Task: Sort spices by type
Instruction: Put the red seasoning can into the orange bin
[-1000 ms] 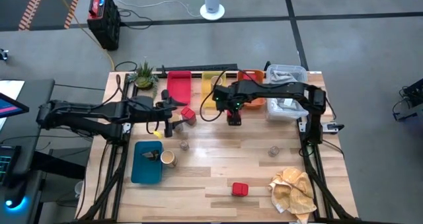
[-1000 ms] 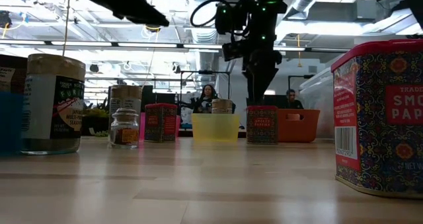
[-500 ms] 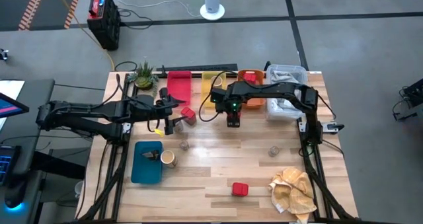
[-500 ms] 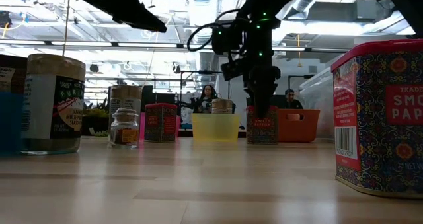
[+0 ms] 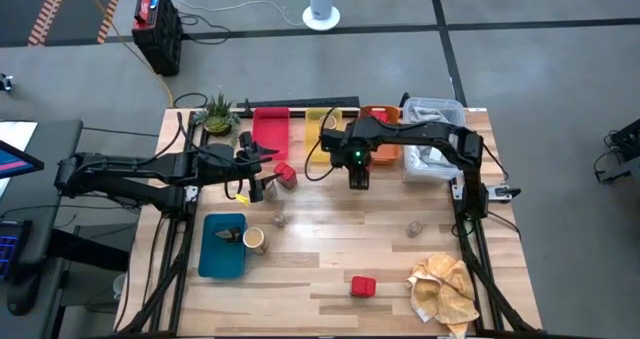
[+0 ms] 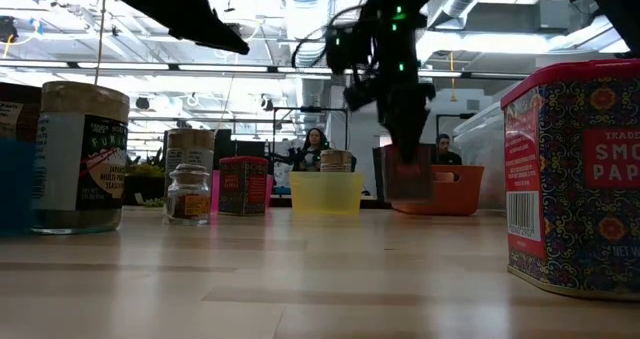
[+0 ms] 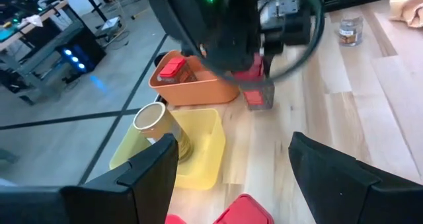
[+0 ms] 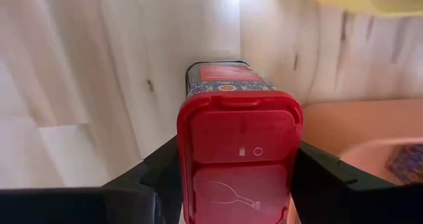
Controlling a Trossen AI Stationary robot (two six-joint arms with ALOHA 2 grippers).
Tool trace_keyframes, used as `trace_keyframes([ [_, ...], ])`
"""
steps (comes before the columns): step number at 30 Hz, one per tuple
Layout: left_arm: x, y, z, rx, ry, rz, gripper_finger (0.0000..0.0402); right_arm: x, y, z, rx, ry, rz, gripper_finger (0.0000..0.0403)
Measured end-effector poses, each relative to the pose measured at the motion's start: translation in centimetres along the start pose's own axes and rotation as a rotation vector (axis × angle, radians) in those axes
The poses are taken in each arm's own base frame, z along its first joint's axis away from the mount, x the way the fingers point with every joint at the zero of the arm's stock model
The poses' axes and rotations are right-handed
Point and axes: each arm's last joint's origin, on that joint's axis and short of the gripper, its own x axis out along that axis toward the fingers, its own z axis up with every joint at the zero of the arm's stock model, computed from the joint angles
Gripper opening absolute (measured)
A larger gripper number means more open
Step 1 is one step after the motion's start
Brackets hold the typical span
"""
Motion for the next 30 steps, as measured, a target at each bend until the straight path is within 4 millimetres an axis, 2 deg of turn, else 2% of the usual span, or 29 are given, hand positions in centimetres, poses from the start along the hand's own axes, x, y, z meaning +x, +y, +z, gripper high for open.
trace_keyframes([
  [4,0.0,0.0,0.0,0.0,0.004,0.011,0.0277,-3.5,-0.7,-0.6,0.007,-0.117,-0.027,0.0236],
  [8,0.0,0.0,0.0,0.0,0.007,0.01,0.0277,-7.0,-2.4,-2.4,0.066,-0.202,-0.132,0.0236],
  [12,0.0,0.0,0.0,-0.001,0.004,0.011,0.0277,-8.3,-4.6,-4.6,0.128,-0.158,-0.264,0.0236],
  [15,0.0,0.0,0.0,-0.006,0.003,0.011,0.0277,-8.1,-6.3,-5.7,0.189,-0.112,-0.26,0.0236],
  [18,0.0,0.0,0.0,-0.008,0.003,0.011,0.0277,-7.2,-7.6,-6.0,0.223,-0.073,-0.253,0.0236],
  [25,0.0,0.0,0.0,-0.008,0.002,0.011,0.0277,-4.2,-8.4,-4.3,0.153,-0.004,-0.238,0.0237],
  [30,0.0,0.0,0.0,-0.008,0.004,0.011,0.0277,-1.3,-9.5,-3.5,0.144,0.088,-0.228,0.0238],
])
